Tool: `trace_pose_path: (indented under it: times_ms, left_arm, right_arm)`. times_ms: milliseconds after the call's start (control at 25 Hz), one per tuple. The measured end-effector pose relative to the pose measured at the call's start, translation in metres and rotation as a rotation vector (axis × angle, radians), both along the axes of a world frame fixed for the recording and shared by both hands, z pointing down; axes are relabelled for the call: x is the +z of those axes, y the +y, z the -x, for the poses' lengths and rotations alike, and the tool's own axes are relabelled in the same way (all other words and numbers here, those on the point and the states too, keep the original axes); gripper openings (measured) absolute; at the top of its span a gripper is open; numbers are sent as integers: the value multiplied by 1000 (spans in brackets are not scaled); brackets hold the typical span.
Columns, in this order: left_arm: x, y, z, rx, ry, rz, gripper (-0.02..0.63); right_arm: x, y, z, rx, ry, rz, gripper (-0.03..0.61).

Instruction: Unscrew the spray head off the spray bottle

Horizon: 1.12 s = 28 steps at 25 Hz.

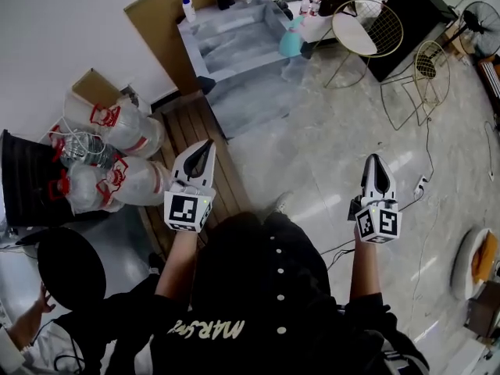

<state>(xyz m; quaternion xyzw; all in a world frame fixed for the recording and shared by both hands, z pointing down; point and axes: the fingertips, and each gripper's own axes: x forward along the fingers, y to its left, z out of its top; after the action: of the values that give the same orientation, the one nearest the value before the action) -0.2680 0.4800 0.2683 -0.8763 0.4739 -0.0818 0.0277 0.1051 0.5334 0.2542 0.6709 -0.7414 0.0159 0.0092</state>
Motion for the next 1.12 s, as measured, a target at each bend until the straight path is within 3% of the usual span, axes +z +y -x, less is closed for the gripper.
trace_pose_path:
  times_ms: [240,440,560,920,1120]
  left_arm:
    - [1,-43,-31,-29,2,12,21]
    - [-7,-70,-80,81,-33,-39,21]
    - [-12,-88,-102,85,-14,-83,21]
    - [-8,-124,-123,1,43,-71,21]
    - [4,-137,-129,7,46,-53,21]
  right_arm:
    - [0,-38,-37,-8,-7,-4,14]
    - [-11,-68,-66,-25,6,-45,14]
    - [-12,-87,-84,-33,6,-71,14]
    - [-9,-136,-107,-80,45,-60,14]
    - [5,-152,-113,-90,44,-33,14]
